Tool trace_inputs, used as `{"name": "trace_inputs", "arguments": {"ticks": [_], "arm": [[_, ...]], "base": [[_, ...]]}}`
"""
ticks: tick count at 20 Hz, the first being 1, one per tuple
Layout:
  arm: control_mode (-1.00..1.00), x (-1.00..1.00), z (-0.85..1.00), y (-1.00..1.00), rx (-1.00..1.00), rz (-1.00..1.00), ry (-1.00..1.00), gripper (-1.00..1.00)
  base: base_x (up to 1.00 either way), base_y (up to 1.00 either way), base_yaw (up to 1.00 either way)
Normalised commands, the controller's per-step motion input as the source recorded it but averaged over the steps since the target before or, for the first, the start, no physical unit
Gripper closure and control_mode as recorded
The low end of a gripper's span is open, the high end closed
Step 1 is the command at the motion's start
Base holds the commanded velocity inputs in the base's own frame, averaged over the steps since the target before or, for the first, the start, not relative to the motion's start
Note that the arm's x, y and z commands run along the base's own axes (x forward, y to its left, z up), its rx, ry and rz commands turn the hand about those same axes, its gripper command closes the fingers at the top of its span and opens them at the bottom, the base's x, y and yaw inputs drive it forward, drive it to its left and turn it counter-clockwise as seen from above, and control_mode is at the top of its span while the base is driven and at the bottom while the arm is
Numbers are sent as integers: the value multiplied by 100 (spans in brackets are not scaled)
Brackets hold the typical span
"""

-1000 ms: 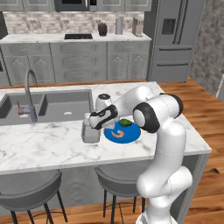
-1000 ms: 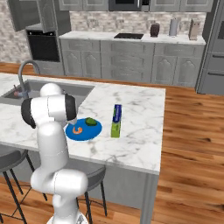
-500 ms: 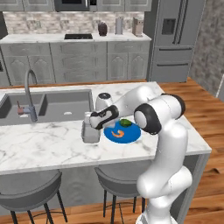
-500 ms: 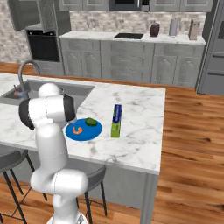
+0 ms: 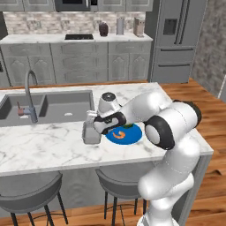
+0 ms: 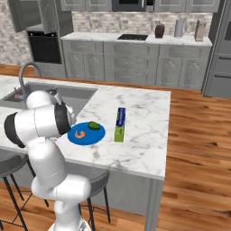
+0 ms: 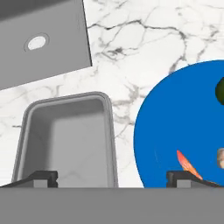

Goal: Retrieve the tupperware and aluminum foil from the cabinet and place them on the dining counter near the plate with shrimp and avocado to prepare for storing leftovers.

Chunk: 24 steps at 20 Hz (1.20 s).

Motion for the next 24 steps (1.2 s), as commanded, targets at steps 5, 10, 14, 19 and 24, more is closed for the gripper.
{"name": "trace_inputs", "arguments": {"ticks": [5,10,14,19,24], "arm": [[-100,-75,40,-36,0,0,-25,-100],[-100,-69,66,-40,0,1,-28,-100],[-100,-58,91,-39,1,2,-28,-100],[-100,-46,100,-32,0,5,-18,-100],[-100,-41,100,-38,1,12,-7,-100]], "base": [[0,0,0],[0,0,0],[0,0,0],[0,0,0],[0,0,0]]}}
